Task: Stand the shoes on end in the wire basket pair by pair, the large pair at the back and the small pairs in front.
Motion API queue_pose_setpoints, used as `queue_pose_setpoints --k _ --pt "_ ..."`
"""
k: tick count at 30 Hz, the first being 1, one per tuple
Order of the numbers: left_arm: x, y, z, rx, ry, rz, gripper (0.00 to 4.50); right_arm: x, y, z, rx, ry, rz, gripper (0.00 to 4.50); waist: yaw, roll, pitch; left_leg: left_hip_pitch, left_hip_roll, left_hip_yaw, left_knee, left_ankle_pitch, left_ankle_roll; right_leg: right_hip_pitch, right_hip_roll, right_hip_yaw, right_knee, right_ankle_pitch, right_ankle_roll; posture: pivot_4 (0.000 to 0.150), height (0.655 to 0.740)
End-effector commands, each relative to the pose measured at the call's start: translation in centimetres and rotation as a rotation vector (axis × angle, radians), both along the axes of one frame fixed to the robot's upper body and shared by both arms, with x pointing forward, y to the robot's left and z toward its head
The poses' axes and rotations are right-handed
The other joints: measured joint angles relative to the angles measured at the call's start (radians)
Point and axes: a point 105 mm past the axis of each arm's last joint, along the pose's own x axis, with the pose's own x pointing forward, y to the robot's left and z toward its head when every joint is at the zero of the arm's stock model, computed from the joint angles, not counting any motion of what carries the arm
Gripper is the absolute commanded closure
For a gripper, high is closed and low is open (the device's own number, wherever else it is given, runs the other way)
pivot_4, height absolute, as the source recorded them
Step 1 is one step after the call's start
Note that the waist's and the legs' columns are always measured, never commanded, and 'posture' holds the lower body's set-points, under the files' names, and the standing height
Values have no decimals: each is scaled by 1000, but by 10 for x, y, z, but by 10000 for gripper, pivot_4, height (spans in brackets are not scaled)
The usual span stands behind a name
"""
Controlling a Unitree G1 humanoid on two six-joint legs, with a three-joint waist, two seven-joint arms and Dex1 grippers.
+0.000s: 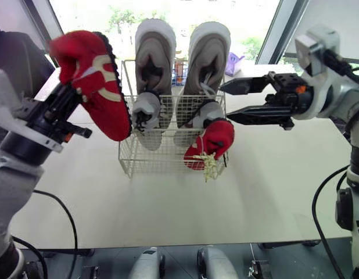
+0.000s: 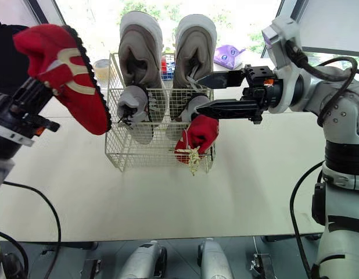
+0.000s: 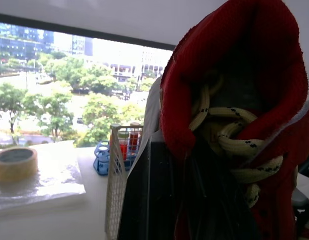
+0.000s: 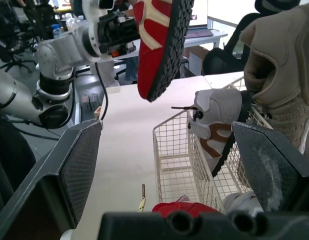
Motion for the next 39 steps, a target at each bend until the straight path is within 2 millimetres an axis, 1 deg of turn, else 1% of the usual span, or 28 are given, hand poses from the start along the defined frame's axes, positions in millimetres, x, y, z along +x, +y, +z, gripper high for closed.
queue_pose_setpoints --k 1,2,4,7,9,12,14,16,18,20,23,26,30,34,35,37,39 --pt "-1 -16 -3 46 -93 -8 44523 -12 -3 9 -3 -29 3 0 1 0 0 0 0 0 0 0 1 0 0 0 0 0 0 1500 7400" --pt "0 -19 -6 54 -95 -12 44523 -15 -4 3 -31 -24 2 0 1 0 0 0 0 0 0 -2 4 0 0 0 0 0 0 1500 7400" --pt "3 -22 -13 33 -95 -17 44523 -21 -3 -7 -62 11 7 0 2 0 0 -1 0 -1 1 -3 5 0 0 -1 0 0 0 1500 7400" --pt "7 -21 -21 26 -94 -4 44523 -28 -1 -13 -61 48 15 0 0 0 0 0 0 0 1 -3 5 0 0 0 0 0 0 1500 7400" --pt "10 -20 -30 65 -90 30 44523 -35 2 -17 -53 76 28 0 -1 0 0 0 1 0 1 -3 6 0 0 0 1 0 0 1500 7400" --pt "15 -19 -51 82 -73 73 44523 -43 9 -21 -41 104 43 0 1 0 0 0 1 0 1 -4 7 0 1 0 0 0 0 1500 7400" --pt "18 -19 -65 95 -57 97 44523 -43 10 -22 -30 113 32 0 2 0 0 0 1 0 1 -4 7 1 1 0 0 0 0 1500 7400" --pt "18 -25 -78 174 -58 94 44523 -44 10 -21 -20 119 23 0 2 0 -1 1 1 0 1 -4 7 2 1 -1 0 0 0 1500 7400" --pt "19 -23 -85 126 -44 121 44523 -44 10 -20 -13 121 17 0 3 1 -1 2 1 0 1 -5 8 4 0 -1 -1 0 0 1500 7400" --pt "22 -19 -93 114 -34 150 44523 -42 11 -18 0 121 11 0 3 1 -1 4 1 0 1 -5 9 6 0 -1 -2 0 0 1500 7400" --pt "25 -17 -97 127 -49 170 44523 -40 12 -15 25 123 8 0 2 1 -1 9 1 0 0 -6 10 10 0 -1 -2 0 0 1500 7400" --pt "28 -15 -102 81 -20 178 44523 -38 13 -15 23 122 -2 0 2 2 -1 10 1 0 0 -6 10 11 0 -1 -2 0 0 1500 7400" --pt "23 -12 -112 40 39 160 44523 -35 12 -18 13 125 -11 0 2 2 -2 10 1 0 1 -6 10 12 0 -1 -2 0 0 1500 7400" --pt "15 -8 -118 -5 100 122 29449 -35 12 -24 -12 134 -10 0 1 2 -2 10 2 -1 1 -6 10 11 0 -1 -2 0 0 1500 7400" --pt "13 -7 -118 -23 118 103 23531 -36 12 -26 -15 135 -9 0 1 2 -2 10 2 -1 1 -6 10 11 1 -2 -2 0 0 1500 7400" --pt "9 -5 -120 -39 170 67 14137 -35 12 -27 -17 136 -9 0 2 2 -2 10 2 -1 1 -6 10 12 0 -2 -2 0 0 1500 7400" --pt "5 -2 -121 -48 203 47 14137 -35 12 -28 -18 136 -10 0 1 2 -2 10 2 -1 1 -6 11 12 0 -2 -2 0 0 1500 7400"
